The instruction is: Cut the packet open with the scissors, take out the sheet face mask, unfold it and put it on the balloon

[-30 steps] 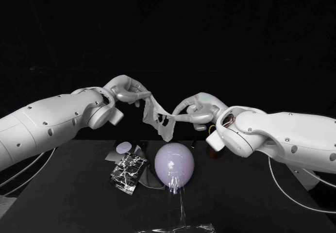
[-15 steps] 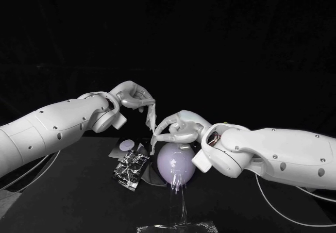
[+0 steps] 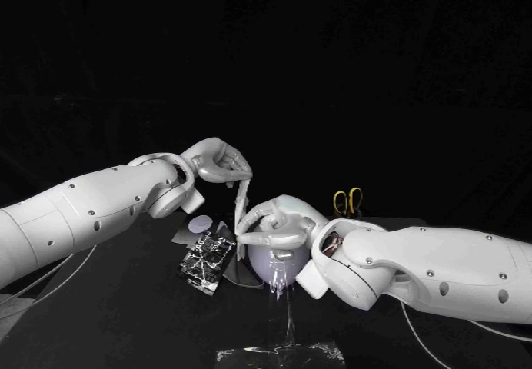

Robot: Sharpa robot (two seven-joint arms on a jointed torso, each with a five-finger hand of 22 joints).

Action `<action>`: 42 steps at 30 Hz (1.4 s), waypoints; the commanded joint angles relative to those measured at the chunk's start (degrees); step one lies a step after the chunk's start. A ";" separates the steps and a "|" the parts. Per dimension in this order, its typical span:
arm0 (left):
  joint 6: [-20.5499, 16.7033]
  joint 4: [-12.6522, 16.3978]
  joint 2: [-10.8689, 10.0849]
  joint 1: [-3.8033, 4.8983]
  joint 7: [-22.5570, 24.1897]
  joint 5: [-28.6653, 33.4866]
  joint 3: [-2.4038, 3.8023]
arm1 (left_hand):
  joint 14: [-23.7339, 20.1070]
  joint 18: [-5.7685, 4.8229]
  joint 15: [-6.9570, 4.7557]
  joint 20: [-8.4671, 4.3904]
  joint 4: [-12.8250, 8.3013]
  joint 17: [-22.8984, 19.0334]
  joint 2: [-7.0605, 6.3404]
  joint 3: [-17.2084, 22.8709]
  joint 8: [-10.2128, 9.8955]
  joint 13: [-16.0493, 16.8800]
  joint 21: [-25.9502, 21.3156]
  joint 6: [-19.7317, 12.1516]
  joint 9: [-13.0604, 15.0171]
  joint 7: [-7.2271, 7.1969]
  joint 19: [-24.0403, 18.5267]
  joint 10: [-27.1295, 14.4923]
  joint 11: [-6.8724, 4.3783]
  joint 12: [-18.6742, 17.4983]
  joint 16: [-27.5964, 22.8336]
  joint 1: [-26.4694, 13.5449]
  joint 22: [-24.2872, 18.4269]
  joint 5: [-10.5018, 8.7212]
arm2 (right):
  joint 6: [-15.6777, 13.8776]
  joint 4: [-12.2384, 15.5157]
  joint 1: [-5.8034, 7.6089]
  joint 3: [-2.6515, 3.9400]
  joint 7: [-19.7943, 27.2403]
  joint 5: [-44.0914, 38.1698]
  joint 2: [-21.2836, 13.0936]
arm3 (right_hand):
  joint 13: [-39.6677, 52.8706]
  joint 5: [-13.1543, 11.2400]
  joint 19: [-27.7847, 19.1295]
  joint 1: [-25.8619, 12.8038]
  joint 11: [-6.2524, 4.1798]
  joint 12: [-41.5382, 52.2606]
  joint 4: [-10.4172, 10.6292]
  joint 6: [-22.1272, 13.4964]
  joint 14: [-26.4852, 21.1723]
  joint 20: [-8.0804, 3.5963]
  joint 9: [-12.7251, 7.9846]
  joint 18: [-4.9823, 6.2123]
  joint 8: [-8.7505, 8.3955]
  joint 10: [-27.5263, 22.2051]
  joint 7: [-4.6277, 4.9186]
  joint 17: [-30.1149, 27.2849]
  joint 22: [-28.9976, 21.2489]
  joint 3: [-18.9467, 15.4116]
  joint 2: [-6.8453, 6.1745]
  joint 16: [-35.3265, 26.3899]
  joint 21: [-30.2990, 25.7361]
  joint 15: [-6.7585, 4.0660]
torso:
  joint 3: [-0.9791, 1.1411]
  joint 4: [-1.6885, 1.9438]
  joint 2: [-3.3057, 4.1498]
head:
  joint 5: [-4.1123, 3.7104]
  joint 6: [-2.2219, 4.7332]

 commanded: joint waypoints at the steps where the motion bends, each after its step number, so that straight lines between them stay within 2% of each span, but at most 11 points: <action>1: 1.20 0.14 0.40 -0.65 1.16 -2.45 0.01 | 0.33 0.70 -0.23 -0.39 0.06 0.12 0.13 0.30 0.28 -0.06 0.39 0.08 0.03 0.18 0.17 0.31 -0.20 -0.38 0.19 0.36 0.09 0.20 | -0.77 1.20 -0.98 -0.04 1.36 -0.37 -1.05 | 4.78 0.16 -0.40 -0.12 0.06 -0.32 0.01 0.37 6.10 -0.16 0.04 0.11 0.19 0.11 0.09 15.05 9.12 -0.20 0.60 0.20 -0.36 -0.05 | 0.08 -0.13 0.11 | -0.15 -0.49; 10: 2.13 -0.66 2.28 -2.31 0.98 -3.27 -0.05 | 0.35 0.70 -0.23 -0.40 0.04 0.20 0.13 0.35 0.24 -0.10 0.47 0.04 0.01 0.22 0.16 0.24 -0.18 -0.44 0.28 0.39 0.15 0.20 | -1.16 2.38 -3.20 -0.19 1.11 -0.72 -4.73 | 4.83 0.16 -0.40 -0.15 0.06 -0.27 0.02 0.35 6.10 -0.16 0.05 0.10 0.20 0.14 0.09 15.05 9.13 -0.23 0.62 0.20 -0.31 -0.04 | 0.09 -0.08 0.13 | -0.17 -1.58; 15: 2.79 -1.69 3.67 -2.85 0.54 -3.84 -0.09 | 0.35 0.70 -0.23 -0.40 0.04 0.20 0.13 0.35 0.24 -0.10 0.47 0.04 0.01 0.22 0.16 0.24 -0.18 -0.44 0.28 0.39 0.15 0.20 | -1.26 2.67 -5.12 -0.26 1.07 -0.76 -6.37 | 4.83 0.16 -0.40 -0.15 0.06 -0.27 0.02 0.35 6.10 -0.16 0.05 0.10 0.20 0.14 0.09 15.05 9.13 -0.23 0.62 0.20 -0.31 -0.04 | 0.29 -0.25 0.15 | -0.11 -2.04; 20: 2.95 -2.20 4.77 -3.14 0.41 -3.99 -0.11 | 0.35 0.70 -0.22 -0.41 0.03 0.22 0.14 0.37 0.22 -0.12 0.50 0.03 0.01 0.24 0.16 0.22 -0.18 -0.47 0.32 0.42 0.18 0.19 | -1.51 3.17 -6.20 -0.29 1.12 -0.91 -8.46 | 4.87 0.17 -0.40 -0.18 0.06 -0.23 0.01 0.35 6.10 -0.15 0.06 0.10 0.22 0.16 0.08 15.05 9.13 -0.27 0.63 0.20 -0.31 -0.03 | 0.40 -0.09 0.14 | -0.56 -2.55; 22: 2.83 -2.34 5.14 -3.20 0.40 -3.99 -0.12 | 0.35 0.70 -0.22 -0.41 0.03 0.22 0.14 0.37 0.22 -0.12 0.50 0.03 0.01 0.24 0.16 0.22 -0.18 -0.47 0.32 0.42 0.18 0.19 | -1.58 3.61 -6.41 -0.29 1.13 -1.12 -9.64 | 4.87 0.17 -0.40 -0.18 0.06 -0.23 0.01 0.35 6.10 -0.15 0.06 0.10 0.22 0.16 0.08 15.05 9.13 -0.27 0.63 0.20 -0.31 -0.03 | 0.50 -0.18 0.15 | -0.67 -2.66; 25: 2.76 -2.64 5.71 -3.24 0.41 -3.95 -0.12 | 0.35 0.70 -0.22 -0.41 0.03 0.22 0.14 0.37 0.22 -0.12 0.50 0.03 0.01 0.24 0.16 0.22 -0.18 -0.47 0.32 0.42 0.18 0.19 | -1.52 4.17 -6.58 -0.30 1.09 -1.38 -11.33 | 4.91 0.17 -0.41 -0.19 0.06 -0.17 0.00 0.35 6.10 -0.15 0.06 0.10 0.23 0.18 0.07 15.05 9.12 -0.28 0.63 0.20 -0.34 -0.03 | 0.38 -0.24 0.16 | -0.80 -2.70; 28: 2.77 -3.06 6.38 -3.26 0.42 -3.92 -0.12 | 0.35 0.70 -0.22 -0.41 0.03 0.22 0.14 0.37 0.22 -0.12 0.50 0.03 0.01 0.24 0.16 0.22 -0.18 -0.47 0.32 0.42 0.18 0.19 | -1.32 4.38 -6.68 -0.31 0.95 -1.54 -12.78 | 4.92 0.17 -0.38 -0.19 0.05 -0.16 0.00 0.35 6.10 -0.15 0.07 0.09 0.23 0.19 0.07 15.05 9.15 -0.28 0.62 0.20 -0.24 -0.03 | 0.35 -0.19 0.15 | -0.90 -2.87; 33: 2.49 -3.67 7.32 -3.27 0.37 -3.91 -0.11 | 0.47 0.70 -0.22 -0.41 0.02 0.50 0.15 0.41 0.20 -0.13 0.55 0.01 0.00 0.26 0.16 0.19 -0.17 -0.49 0.43 0.44 0.22 0.19 | -1.30 4.62 -6.95 -0.34 0.96 -1.68 -14.69 | 4.92 0.17 -0.38 -0.19 0.05 -0.16 0.00 0.35 6.10 -0.15 0.07 0.09 0.23 0.19 0.07 15.05 9.15 -0.28 0.62 0.20 -0.24 -0.03 | 0.45 -0.06 0.18 | -1.16 -3.07; 36: 2.37 -4.08 7.98 -3.27 0.27 -3.90 -0.11 | 0.55 0.70 -0.22 -0.41 0.02 0.67 0.15 0.41 0.20 -0.14 0.55 0.01 0.00 0.26 0.16 0.19 -0.17 -0.50 0.49 0.44 0.23 0.19 | -1.38 4.71 -7.07 -0.35 0.98 -1.74 -15.86 | 4.92 0.17 -0.38 -0.19 0.05 -0.16 0.00 0.35 6.10 -0.15 0.07 0.09 0.23 0.19 0.07 15.05 9.15 -0.28 0.62 0.20 -0.24 -0.03 | 0.39 0.03 0.17 | -1.43 -3.18; 39: 2.11 -4.42 8.59 -3.27 0.13 -4.00 -0.11 | 0.63 0.70 -0.21 -0.42 0.01 0.84 0.15 0.42 0.20 -0.14 0.56 0.01 0.00 0.26 0.16 0.19 -0.16 -0.50 0.54 0.45 0.24 0.19 | -1.46 4.65 -7.14 -0.35 1.01 -1.77 -16.83 | 5.00 0.17 -0.38 -0.20 0.05 -0.06 -0.03 0.36 6.10 -0.14 0.08 0.08 0.25 0.23 0.06 15.05 9.15 -0.31 0.61 0.20 -0.21 -0.03 | 0.29 -0.11 0.15 | -1.58 -3.16; 42: 1.96 -4.96 9.17 -3.27 0.00 -4.07 -0.10 | 0.68 0.70 -0.21 -0.42 0.00 0.95 0.16 0.44 0.18 -0.15 0.60 -0.01 0.00 0.28 0.16 0.18 -0.15 -0.51 0.61 0.46 0.27 0.19 | -1.53 4.51 -7.17 -0.36 1.06 -1.78 -17.53 | 5.00 0.17 -0.38 -0.20 0.05 -0.06 -0.03 0.36 6.10 -0.14 0.08 0.08 0.25 0.23 0.06 15.05 9.15 -0.31 0.61 0.20 -0.21 -0.03 | 0.30 -0.15 0.19 | -1.77 -3.07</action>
